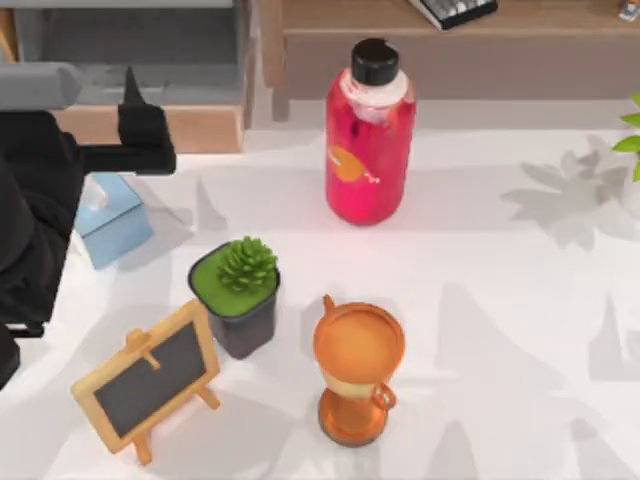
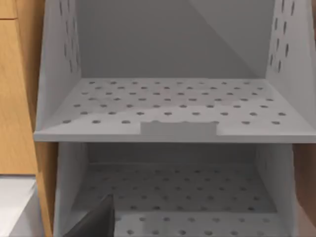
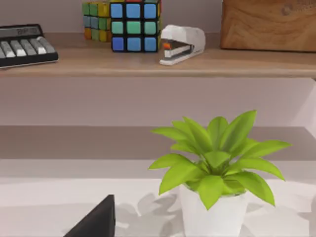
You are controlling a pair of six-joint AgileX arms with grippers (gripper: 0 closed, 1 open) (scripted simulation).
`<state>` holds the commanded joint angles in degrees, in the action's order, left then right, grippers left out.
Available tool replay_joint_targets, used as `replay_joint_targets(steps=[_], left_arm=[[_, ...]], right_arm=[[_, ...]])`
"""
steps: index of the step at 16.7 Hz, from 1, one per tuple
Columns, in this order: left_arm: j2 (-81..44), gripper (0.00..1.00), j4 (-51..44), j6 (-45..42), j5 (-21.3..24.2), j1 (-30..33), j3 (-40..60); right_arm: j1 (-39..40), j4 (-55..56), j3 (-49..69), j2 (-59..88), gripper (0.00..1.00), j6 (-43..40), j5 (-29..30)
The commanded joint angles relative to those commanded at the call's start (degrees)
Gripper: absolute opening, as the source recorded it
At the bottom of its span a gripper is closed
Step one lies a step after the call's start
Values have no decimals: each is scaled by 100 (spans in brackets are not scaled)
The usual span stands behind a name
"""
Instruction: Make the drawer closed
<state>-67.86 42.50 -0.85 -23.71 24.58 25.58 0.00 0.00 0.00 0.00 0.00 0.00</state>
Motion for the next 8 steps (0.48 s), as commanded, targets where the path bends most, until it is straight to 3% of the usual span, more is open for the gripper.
replay_joint_targets(steps=[4,8], left_arm=[[-809,100,516,-14,-298,283,312],[-860,100,551,-15,-318,301,333]], right_arm=[[0,0,0,0,100,0,0],[0,0,0,0,100,0,0]])
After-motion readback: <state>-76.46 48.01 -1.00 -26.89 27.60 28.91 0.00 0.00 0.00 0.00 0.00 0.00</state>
